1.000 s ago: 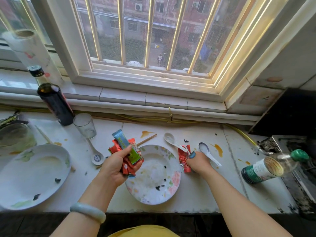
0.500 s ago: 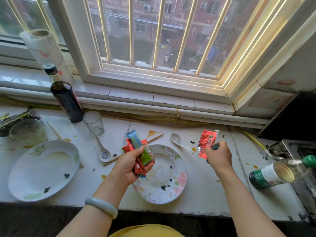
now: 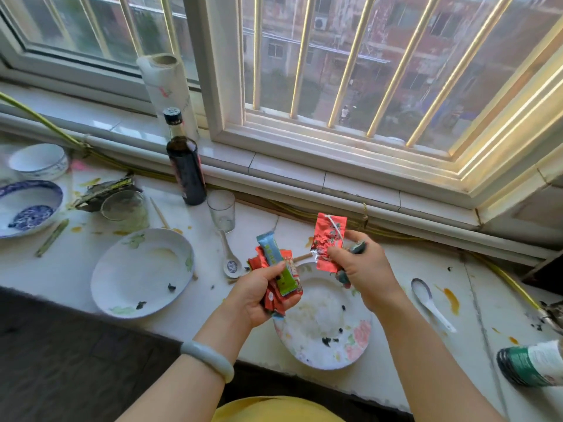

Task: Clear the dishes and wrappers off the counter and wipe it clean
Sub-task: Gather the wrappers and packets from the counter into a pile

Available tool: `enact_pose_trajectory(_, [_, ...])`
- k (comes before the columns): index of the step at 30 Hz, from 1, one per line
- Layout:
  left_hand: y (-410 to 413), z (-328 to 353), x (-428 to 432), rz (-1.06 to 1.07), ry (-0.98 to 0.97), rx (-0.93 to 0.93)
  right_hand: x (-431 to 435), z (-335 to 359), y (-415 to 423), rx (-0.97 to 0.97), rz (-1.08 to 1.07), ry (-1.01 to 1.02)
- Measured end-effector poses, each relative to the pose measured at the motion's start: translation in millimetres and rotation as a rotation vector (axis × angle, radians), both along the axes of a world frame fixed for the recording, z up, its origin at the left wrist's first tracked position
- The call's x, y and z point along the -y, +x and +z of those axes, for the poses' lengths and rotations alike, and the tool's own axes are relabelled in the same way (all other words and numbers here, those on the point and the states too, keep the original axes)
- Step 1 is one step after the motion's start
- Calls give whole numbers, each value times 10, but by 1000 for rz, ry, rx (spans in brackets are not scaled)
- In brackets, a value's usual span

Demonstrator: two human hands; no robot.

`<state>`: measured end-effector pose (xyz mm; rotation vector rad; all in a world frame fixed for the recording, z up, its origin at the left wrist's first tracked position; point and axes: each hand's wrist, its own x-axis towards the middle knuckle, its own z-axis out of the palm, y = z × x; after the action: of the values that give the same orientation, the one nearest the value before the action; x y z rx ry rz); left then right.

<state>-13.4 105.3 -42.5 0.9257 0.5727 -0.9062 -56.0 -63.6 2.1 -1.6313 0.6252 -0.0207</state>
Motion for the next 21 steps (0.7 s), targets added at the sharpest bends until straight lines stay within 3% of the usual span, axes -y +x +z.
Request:
enact_pose_trajectory(3, [55,35,-165,69,-32,22,-156,-41,136,-40,120,-132])
enact_pose_trajectory(7, [235,10,-553,279,34,56,-353,-200,485,-97,265,-548])
enact_pose_trajectory(15, [360,-110,-1400,513,65,77,-879,-724,1001,-208,716,-1095])
enact_pose_trajectory(21, [422,-131,-1799,588,82,96,-1030,-972,1089,-308,867,-1120])
